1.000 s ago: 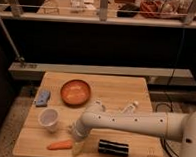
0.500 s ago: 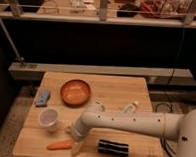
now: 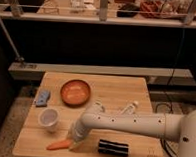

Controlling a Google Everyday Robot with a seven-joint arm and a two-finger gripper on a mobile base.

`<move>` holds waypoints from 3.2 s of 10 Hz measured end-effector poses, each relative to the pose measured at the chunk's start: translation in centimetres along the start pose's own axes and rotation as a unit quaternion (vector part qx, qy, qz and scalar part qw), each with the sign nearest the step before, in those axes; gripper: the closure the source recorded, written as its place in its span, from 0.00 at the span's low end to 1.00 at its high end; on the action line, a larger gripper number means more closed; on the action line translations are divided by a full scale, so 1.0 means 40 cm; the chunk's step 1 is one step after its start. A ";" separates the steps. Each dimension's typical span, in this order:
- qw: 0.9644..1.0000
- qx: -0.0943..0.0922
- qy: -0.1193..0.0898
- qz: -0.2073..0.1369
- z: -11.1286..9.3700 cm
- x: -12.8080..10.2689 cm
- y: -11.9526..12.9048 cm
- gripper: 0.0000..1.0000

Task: Place the pepper in the ceramic cup

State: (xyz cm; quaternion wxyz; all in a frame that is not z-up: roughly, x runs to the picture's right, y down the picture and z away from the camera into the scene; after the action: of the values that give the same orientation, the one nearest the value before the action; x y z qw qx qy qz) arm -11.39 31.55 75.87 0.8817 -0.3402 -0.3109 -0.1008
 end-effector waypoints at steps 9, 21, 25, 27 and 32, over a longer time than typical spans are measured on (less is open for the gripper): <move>0.997 0.002 0.065 -0.034 -0.304 0.062 0.075 1.00; 0.974 0.010 0.140 -0.178 -0.559 -0.072 -0.338 1.00; 0.964 -0.043 0.155 -0.211 -0.454 -0.119 -0.452 1.00; 0.956 -0.073 0.166 -0.229 -0.415 -0.109 -0.505 1.00; 0.942 -0.103 0.173 -0.270 -0.392 -0.157 -0.492 1.00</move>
State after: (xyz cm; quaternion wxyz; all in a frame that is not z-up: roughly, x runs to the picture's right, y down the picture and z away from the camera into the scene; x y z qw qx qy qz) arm -16.46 6.23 73.55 0.8219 -0.3094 -0.2218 -0.4238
